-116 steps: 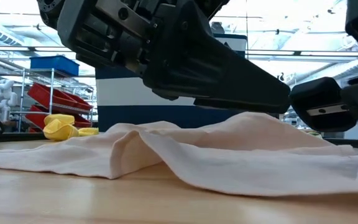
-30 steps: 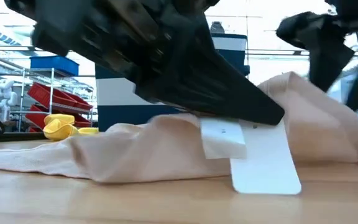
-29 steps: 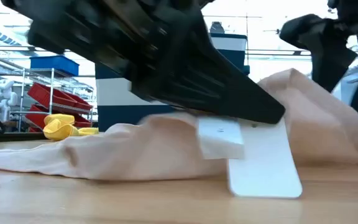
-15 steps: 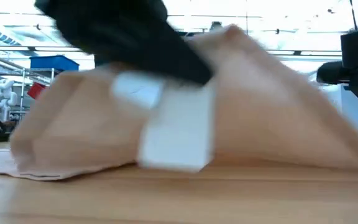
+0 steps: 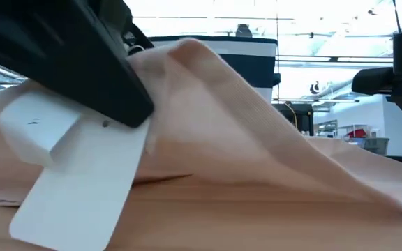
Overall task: Fold towel
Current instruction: Fold the brown towel
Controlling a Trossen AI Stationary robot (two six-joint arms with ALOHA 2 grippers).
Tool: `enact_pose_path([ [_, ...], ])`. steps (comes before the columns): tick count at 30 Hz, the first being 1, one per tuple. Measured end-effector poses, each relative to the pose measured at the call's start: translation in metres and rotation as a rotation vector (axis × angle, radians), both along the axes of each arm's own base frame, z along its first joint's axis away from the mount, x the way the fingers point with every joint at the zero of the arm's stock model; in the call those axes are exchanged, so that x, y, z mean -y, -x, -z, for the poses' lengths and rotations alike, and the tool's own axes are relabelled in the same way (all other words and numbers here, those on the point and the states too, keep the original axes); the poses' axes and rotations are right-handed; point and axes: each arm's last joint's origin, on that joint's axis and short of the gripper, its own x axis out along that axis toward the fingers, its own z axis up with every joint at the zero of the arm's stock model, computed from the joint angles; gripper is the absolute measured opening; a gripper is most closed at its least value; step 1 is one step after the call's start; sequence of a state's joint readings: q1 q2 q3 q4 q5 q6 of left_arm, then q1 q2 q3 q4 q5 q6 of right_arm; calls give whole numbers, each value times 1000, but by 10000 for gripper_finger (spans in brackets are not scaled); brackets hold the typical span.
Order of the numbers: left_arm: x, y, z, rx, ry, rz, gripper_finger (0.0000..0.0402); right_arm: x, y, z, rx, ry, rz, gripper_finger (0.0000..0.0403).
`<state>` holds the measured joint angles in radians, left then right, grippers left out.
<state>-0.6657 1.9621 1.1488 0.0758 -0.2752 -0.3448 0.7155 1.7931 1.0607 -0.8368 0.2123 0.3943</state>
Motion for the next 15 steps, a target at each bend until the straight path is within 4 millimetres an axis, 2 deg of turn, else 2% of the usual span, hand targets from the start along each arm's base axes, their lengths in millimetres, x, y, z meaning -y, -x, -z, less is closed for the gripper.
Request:
enact_pose_path([
  [15,17,14,0,9,29,-40,0,-4,-6,0,64,-15,-86,171],
])
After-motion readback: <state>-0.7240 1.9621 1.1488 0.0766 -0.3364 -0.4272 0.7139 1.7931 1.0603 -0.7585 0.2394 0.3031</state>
